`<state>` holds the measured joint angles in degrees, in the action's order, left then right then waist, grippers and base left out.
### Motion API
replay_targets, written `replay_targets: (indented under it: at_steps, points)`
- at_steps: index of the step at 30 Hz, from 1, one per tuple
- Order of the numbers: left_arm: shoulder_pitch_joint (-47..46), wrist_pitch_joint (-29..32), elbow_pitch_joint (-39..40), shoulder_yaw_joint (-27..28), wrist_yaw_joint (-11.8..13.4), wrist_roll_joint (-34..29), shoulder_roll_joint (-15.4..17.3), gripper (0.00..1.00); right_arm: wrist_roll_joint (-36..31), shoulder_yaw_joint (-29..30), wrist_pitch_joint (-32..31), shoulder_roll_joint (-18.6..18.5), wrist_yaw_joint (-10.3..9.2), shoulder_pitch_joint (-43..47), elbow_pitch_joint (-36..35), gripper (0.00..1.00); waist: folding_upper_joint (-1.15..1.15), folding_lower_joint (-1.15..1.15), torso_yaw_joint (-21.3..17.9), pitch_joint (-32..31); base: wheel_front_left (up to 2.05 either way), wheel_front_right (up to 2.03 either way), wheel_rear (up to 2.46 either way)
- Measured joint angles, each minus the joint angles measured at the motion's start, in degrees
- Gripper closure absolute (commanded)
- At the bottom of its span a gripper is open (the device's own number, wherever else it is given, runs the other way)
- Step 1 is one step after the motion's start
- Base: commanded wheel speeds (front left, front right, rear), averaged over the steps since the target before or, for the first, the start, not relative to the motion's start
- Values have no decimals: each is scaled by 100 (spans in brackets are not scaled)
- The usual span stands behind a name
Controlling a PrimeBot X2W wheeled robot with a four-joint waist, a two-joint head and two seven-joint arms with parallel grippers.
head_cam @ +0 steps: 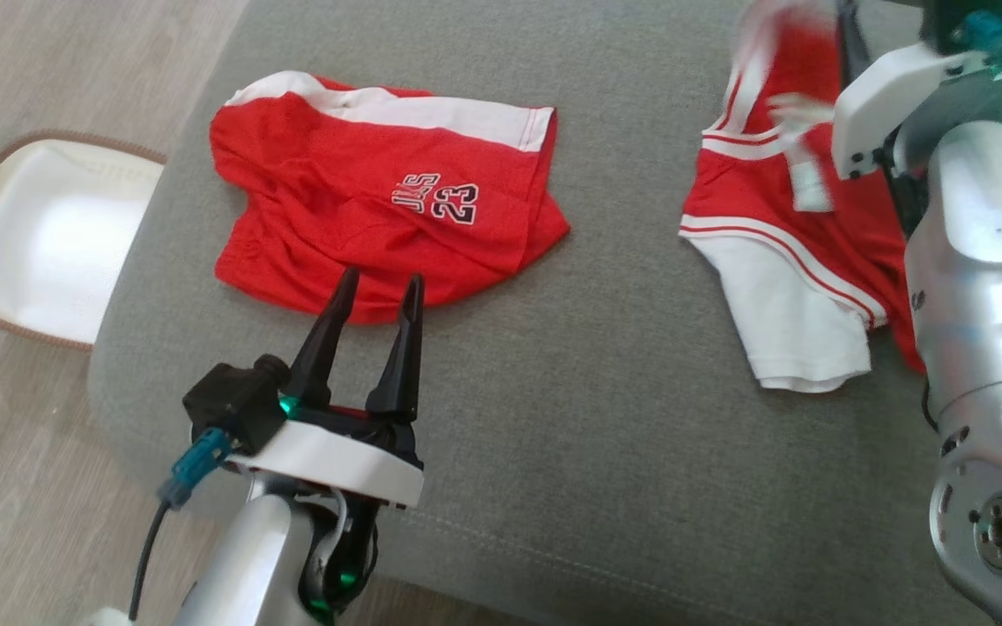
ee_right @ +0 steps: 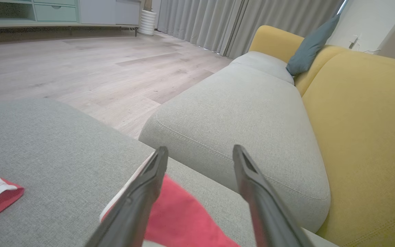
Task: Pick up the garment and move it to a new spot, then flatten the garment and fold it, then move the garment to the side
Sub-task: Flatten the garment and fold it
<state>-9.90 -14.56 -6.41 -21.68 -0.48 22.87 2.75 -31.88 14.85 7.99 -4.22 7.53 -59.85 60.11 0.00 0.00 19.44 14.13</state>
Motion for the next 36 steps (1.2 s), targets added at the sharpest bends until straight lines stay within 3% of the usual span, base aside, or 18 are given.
replay_targets:
  at_steps: [8, 15, 24, 32, 36]
  points:
    - [2, 0, -8, 58, 0, -2, 0, 0, 94, 98, 417, 5, 0, 87, 171, 0, 0, 0, -339, -203, 0, 0, 0]
    - [28, 0, 76, 38, 12, -5, 0, 0, 849, -105, 622, 8, 0, 537, -36, 0, 0, 0, -802, -530, 0, 0, 0]
    - [237, 0, 177, 0, 127, 78, 1, 0, 2497, -851, 639, 25, 0, 2414, -2334, 0, 0, 0, -1468, -1020, 0, 0, 0]
    - [407, 0, 151, -145, 159, 101, 2, 0, 3245, -1065, 641, 89, 0, 4405, -3979, 0, 0, -1, -1925, -1279, 0, 0, 0]
    - [405, -1, 70, -176, 197, 100, 2, 0, 3430, -1161, 639, 135, 0, 4929, -4503, 0, 0, -1, -2137, -1259, 0, 0, 0]
